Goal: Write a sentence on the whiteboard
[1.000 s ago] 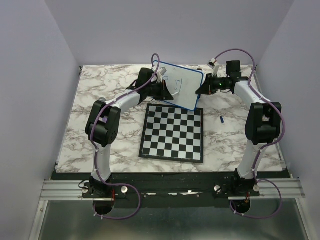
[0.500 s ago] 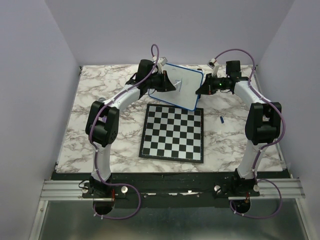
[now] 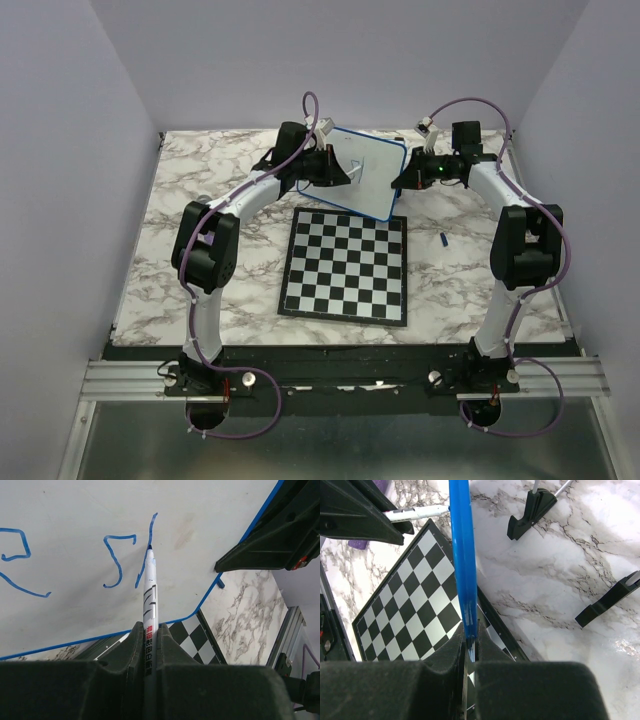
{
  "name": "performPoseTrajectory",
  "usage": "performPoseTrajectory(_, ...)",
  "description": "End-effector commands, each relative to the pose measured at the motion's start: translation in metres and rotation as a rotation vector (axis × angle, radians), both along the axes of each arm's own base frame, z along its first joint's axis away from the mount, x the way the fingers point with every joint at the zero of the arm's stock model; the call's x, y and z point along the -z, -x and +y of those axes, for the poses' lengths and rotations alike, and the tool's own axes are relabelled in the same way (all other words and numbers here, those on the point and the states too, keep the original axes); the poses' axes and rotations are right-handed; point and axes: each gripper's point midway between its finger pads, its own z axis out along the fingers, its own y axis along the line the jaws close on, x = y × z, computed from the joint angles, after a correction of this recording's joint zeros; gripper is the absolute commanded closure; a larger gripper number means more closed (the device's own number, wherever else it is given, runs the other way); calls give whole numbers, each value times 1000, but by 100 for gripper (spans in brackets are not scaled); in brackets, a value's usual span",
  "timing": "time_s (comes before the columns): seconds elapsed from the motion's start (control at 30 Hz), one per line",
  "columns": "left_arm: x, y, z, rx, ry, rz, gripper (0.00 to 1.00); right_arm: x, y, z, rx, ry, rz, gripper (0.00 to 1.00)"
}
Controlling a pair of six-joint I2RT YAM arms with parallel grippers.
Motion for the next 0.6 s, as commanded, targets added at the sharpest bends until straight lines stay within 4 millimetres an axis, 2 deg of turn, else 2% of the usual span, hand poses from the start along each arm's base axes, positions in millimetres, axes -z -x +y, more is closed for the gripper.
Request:
performPoseTrajectory(0.0, 13, 2, 4, -17, -16, 26, 100, -13, 0, 6, -36, -16, -36, 100)
performPoseTrajectory(0.57, 19, 0, -2, 5, -11, 46, 100, -13, 0, 6, -36, -16, -36, 100)
